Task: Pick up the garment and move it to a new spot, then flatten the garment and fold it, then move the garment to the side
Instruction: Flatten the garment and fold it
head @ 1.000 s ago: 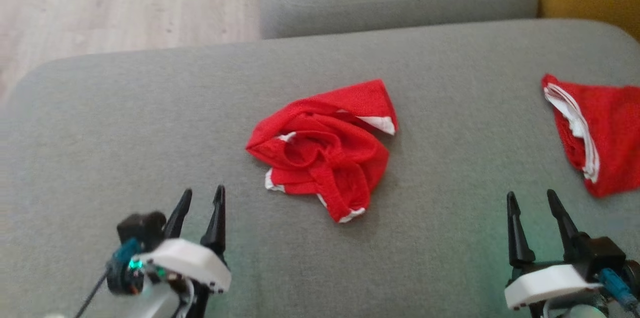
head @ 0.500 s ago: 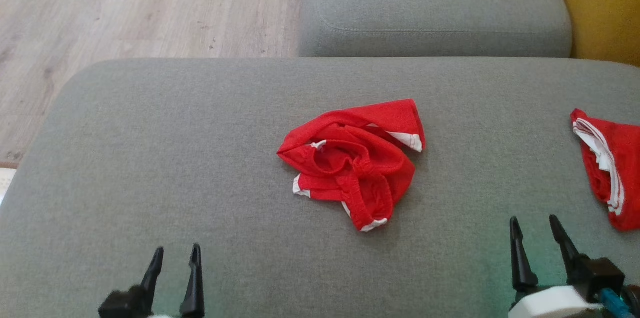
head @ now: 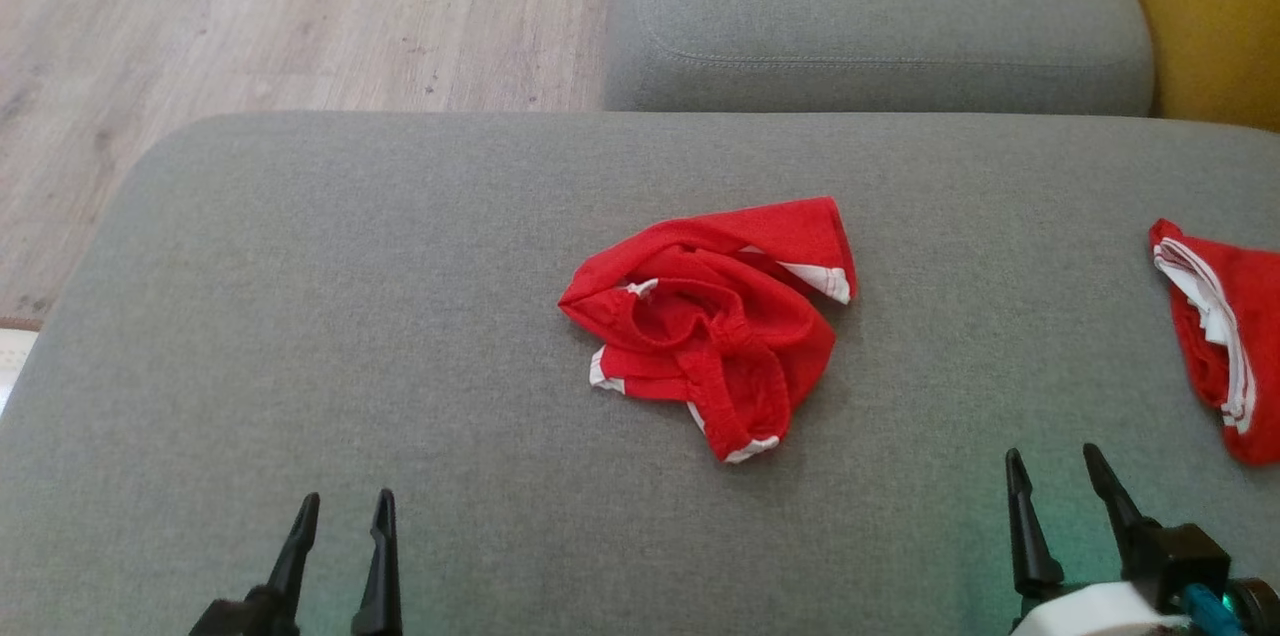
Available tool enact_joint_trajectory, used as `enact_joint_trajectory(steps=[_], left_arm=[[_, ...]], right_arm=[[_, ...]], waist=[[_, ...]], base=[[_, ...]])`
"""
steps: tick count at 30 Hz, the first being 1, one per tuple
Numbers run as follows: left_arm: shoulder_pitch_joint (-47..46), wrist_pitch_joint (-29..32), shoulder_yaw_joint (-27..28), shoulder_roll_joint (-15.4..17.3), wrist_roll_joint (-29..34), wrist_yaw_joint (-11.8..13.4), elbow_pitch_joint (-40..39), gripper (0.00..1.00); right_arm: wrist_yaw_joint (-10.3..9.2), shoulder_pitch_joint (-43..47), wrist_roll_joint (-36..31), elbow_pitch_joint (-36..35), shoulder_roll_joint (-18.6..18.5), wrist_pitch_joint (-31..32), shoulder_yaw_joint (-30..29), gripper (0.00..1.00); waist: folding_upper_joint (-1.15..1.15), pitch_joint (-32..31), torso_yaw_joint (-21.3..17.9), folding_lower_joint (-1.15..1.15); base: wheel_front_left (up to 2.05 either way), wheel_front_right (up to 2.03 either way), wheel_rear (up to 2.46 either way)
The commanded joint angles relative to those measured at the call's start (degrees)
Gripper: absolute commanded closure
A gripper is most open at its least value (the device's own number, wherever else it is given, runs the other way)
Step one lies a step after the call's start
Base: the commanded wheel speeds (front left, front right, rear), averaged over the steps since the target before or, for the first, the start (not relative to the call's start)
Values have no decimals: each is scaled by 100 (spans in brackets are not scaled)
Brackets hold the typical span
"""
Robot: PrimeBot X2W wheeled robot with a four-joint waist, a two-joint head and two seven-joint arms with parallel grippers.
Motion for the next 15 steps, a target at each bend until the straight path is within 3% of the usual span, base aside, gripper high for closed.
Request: enact_joint_trajectory(steps=[1, 8, 15], left_arm=[[-104, -71, 318, -49, 110, -59, -92, 0], [-173, -71, 615, -294, 522, -345, -68, 0], [-727, -71, 37, -438, 1051, -590, -226, 0]], right_arm=[[39, -135, 32, -148, -43, -79, 147, 0], [39, -157, 52, -151, -43, -79, 190, 0], [39, -317, 87, -168, -43, -79, 310, 0]], waist=[[0, 1, -14, 0], [0, 35, -83, 0], [0, 145, -306, 0]], base=[[0, 0, 0], [0, 0, 0], [0, 0, 0]])
